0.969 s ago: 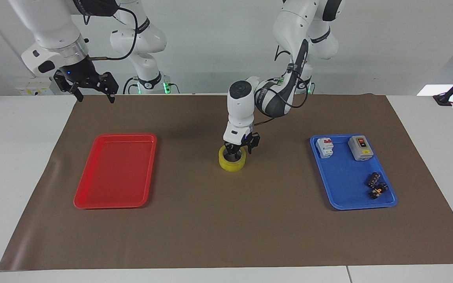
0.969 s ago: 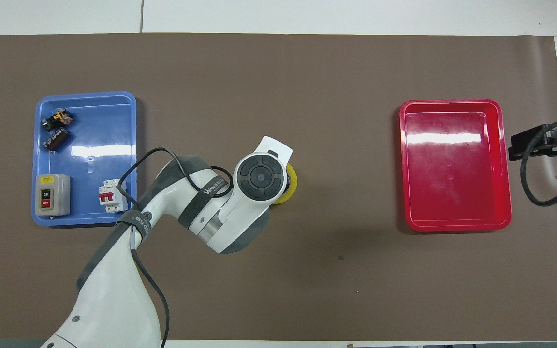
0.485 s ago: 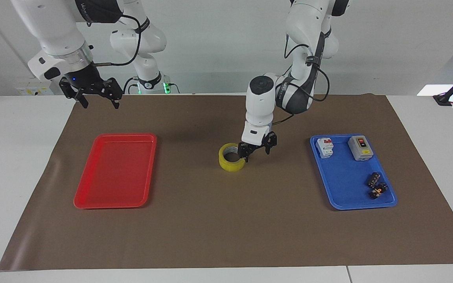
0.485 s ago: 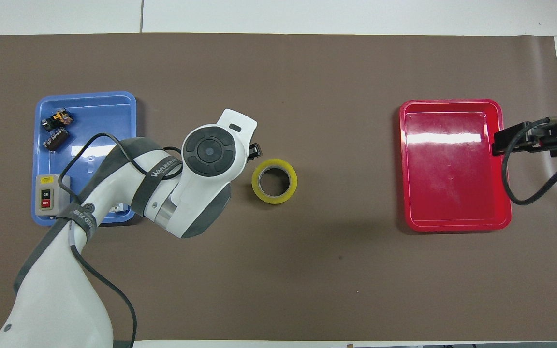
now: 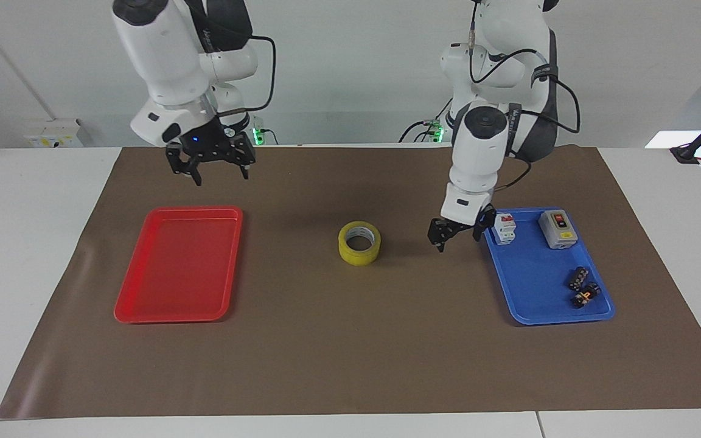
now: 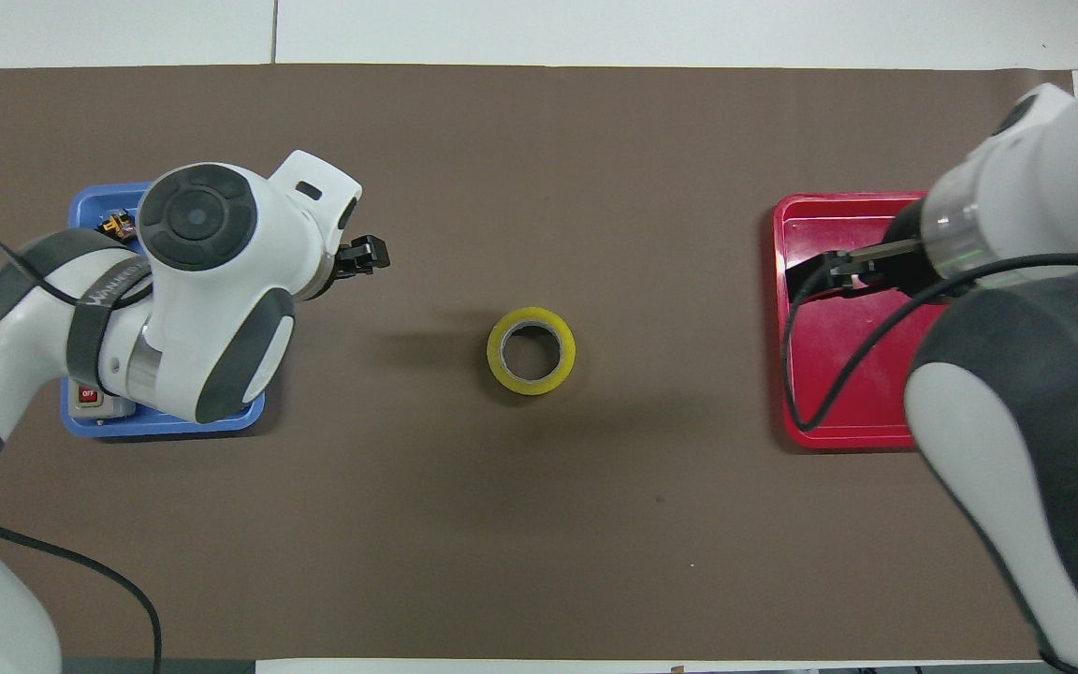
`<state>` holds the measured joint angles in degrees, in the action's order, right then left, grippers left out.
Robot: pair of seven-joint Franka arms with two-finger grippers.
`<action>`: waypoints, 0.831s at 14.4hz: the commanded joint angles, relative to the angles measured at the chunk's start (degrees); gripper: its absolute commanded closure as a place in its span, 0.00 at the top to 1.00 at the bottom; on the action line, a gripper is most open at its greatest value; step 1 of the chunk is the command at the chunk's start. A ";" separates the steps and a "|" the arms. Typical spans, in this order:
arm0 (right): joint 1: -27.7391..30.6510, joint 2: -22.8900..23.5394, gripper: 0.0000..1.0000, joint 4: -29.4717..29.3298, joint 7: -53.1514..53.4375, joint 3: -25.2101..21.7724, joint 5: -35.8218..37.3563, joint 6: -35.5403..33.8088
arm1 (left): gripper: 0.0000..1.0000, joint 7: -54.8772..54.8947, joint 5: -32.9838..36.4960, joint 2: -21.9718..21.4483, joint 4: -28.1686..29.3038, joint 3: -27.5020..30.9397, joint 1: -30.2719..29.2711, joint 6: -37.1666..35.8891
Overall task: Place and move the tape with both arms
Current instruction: 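Release the tape with the left gripper while the right gripper reaches it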
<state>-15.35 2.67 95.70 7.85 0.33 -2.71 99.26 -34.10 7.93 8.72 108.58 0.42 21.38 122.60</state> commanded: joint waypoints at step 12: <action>-17.95 15.51 1.00 11.86 7.62 -0.06 0.87 33.88 | 1.00 31.81 -8.46 -5.38 -14.17 0.37 -18.38 -25.21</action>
<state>-32.39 17.41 105.80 14.82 0.42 -2.64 129.72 -5.17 1.03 3.09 97.11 0.89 4.50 101.39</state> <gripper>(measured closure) 0.000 0.000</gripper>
